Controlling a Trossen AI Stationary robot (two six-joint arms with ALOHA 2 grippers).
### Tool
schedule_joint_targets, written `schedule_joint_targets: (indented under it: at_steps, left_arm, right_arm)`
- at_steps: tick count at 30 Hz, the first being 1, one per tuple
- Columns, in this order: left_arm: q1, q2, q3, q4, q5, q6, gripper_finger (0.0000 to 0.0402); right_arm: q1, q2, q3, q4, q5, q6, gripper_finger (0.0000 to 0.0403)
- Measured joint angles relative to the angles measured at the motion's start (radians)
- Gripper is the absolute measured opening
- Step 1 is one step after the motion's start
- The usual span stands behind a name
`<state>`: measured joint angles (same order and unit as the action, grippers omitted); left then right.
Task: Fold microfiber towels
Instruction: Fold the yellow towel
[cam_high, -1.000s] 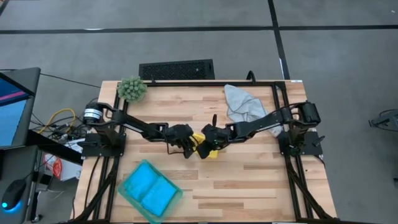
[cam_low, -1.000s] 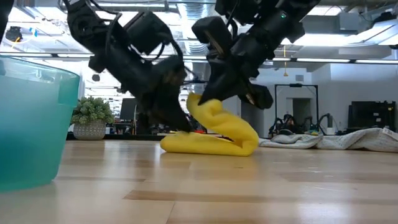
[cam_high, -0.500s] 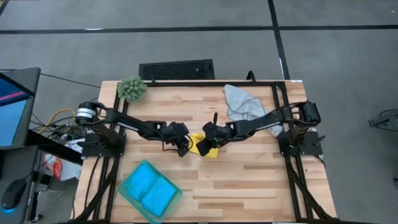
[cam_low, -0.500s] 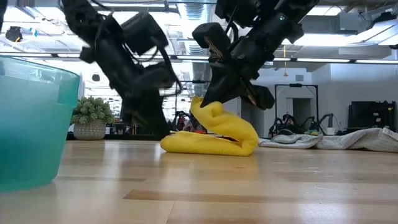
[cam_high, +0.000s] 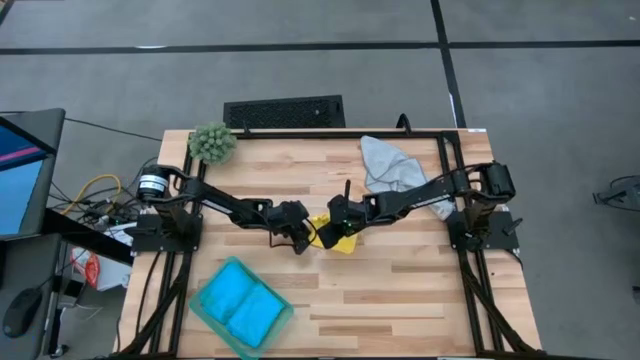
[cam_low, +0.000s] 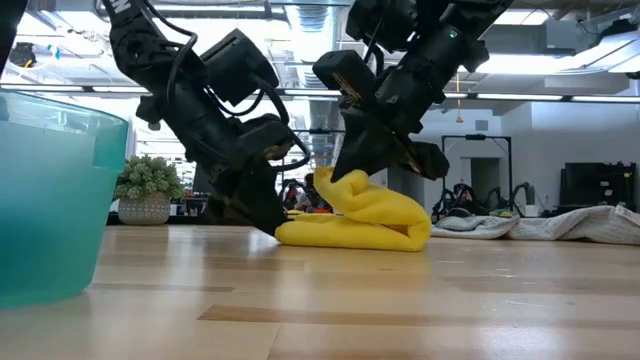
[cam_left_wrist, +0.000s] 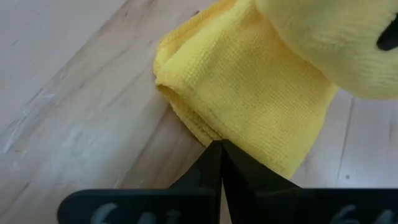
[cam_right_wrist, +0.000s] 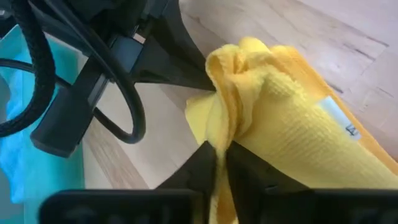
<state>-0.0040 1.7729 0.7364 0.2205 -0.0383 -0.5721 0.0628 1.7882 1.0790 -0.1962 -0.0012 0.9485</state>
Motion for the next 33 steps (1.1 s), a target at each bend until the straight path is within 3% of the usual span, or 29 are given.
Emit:
schedule_joint_targets:
  at_steps: [10, 14, 19, 25, 33]
  left_arm:
    - [0.000, 0.000, 0.002, 0.026, 0.000, -0.024, 0.0000]
    - [0.004, 0.000, 0.002, 0.027, 0.006, -0.046, 0.0000]
    - [0.012, -0.007, 0.002, 0.031, 0.009, -0.066, 0.0000]
    - [0.033, -0.015, 0.007, 0.036, 0.058, -0.068, 0.0000]
    - [0.055, -0.031, 0.008, 0.032, 0.102, -0.069, 0.0000]
  right_arm:
    - [-0.022, 0.000, 0.000, 0.059, -0.001, -0.032, 0.0198]
    - [-0.024, -0.029, 0.000, 0.044, 0.028, -0.033, 0.0225]
    - [0.018, -0.114, -0.005, -0.059, 0.140, -0.042, 0.0220]
    - [0.157, -0.192, -0.089, -0.103, 0.363, -0.003, 0.0184]
    - [0.199, -0.071, -0.168, 0.033, 0.393, 0.038, 0.0123]
